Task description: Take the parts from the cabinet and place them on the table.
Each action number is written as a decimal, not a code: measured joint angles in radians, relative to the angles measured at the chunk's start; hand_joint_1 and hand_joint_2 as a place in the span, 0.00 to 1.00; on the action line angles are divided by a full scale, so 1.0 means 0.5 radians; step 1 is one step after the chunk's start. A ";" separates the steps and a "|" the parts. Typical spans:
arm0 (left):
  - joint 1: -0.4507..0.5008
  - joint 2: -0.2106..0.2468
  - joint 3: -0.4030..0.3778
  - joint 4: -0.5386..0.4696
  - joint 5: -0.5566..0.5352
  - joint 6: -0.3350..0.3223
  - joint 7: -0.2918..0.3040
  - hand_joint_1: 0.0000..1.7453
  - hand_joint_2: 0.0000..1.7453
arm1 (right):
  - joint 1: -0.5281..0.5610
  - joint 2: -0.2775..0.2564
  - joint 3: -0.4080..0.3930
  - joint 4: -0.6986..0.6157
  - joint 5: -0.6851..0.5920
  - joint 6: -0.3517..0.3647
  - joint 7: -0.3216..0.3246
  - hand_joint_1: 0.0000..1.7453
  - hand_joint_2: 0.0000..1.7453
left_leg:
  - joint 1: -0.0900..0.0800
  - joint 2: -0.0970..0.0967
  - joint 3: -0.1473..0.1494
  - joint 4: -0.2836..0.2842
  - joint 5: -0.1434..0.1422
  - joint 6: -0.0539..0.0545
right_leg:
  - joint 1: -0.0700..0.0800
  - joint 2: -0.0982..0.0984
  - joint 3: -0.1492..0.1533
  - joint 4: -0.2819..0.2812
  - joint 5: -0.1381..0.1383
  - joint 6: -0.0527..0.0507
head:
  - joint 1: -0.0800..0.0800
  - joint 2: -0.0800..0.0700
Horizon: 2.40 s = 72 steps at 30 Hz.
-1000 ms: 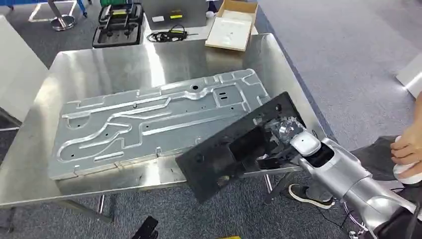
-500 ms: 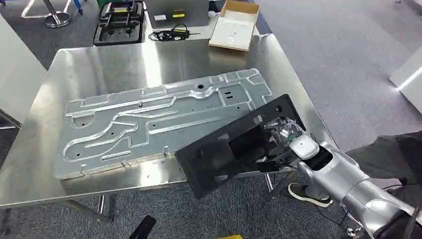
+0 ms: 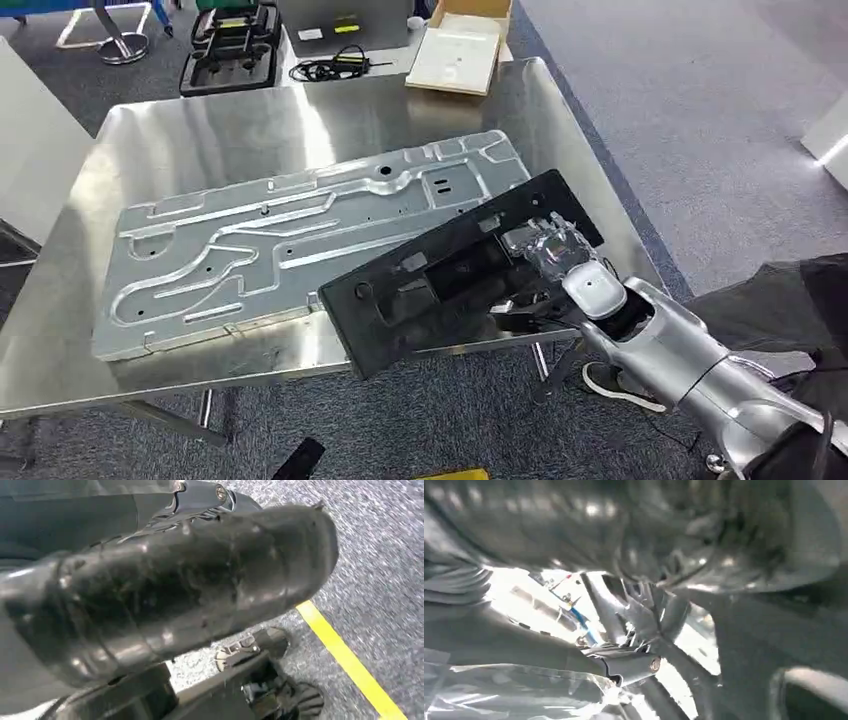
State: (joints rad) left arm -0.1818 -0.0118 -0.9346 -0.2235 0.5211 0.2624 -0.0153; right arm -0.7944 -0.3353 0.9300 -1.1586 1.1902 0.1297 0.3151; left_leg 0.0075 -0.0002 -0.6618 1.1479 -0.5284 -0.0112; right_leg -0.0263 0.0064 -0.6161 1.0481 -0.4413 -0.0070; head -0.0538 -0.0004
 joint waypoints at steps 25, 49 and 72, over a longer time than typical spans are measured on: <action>0.009 0.007 -0.003 0.001 0.028 0.053 -0.010 0.00 0.00 | -0.043 0.030 -0.065 -0.410 0.048 0.069 0.075 0.00 0.00 | -0.007 -0.014 0.104 -0.207 0.132 0.039 | -0.005 0.004 -0.034 0.048 -0.022 0.055 | 0.014 0.000; 0.020 0.012 -0.003 0.001 0.022 0.076 -0.034 0.00 0.00 | 0.003 0.028 -0.193 -0.745 -0.141 -0.197 0.069 0.00 0.00 | -0.022 -0.001 0.151 -0.332 0.199 0.121 | 0.010 -0.002 -0.237 0.486 -0.198 0.072 | 0.012 0.000; 0.048 0.012 -0.003 0.001 0.071 0.146 -0.145 0.00 0.00 | 0.368 0.046 -0.484 -1.363 -0.314 -0.829 -0.089 0.00 0.00 | -0.045 -0.015 0.201 -0.256 0.105 0.089 | 0.007 -0.002 -0.034 -0.004 0.061 0.045 | 0.000 0.000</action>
State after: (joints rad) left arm -0.1576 -0.0057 -0.9361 -0.2232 0.5566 0.3357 -0.0877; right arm -0.6103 -0.3124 0.6878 -1.8399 1.0330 -0.2850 0.2705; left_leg -0.0152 -0.0076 -0.5615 1.0199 -0.4761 0.0334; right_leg -0.0227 0.0054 -0.6330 1.0463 -0.4110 0.0153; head -0.0538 -0.0004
